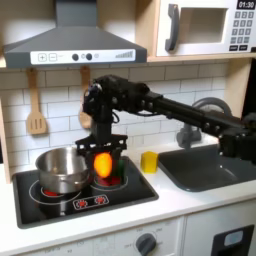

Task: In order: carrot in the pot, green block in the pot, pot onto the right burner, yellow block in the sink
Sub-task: 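Put the carrot in the pot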

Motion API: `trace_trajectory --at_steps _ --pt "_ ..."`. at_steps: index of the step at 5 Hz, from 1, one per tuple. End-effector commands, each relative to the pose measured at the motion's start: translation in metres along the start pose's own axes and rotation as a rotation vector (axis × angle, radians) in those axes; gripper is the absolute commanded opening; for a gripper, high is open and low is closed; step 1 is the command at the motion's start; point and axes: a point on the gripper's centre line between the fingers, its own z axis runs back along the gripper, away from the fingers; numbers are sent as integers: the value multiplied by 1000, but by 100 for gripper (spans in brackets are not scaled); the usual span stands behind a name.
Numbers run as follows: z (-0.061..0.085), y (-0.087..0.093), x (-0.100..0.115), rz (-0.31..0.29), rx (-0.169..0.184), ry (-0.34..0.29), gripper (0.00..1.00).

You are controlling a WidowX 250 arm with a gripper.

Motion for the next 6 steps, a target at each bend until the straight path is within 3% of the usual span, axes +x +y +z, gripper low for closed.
trace_trajectory --at_steps 1,3,6 --pt "-2 21 18 94 43 22 0" --pt "1 29 29 100 51 14 0" --pt "-2 48 44 86 29 25 0"
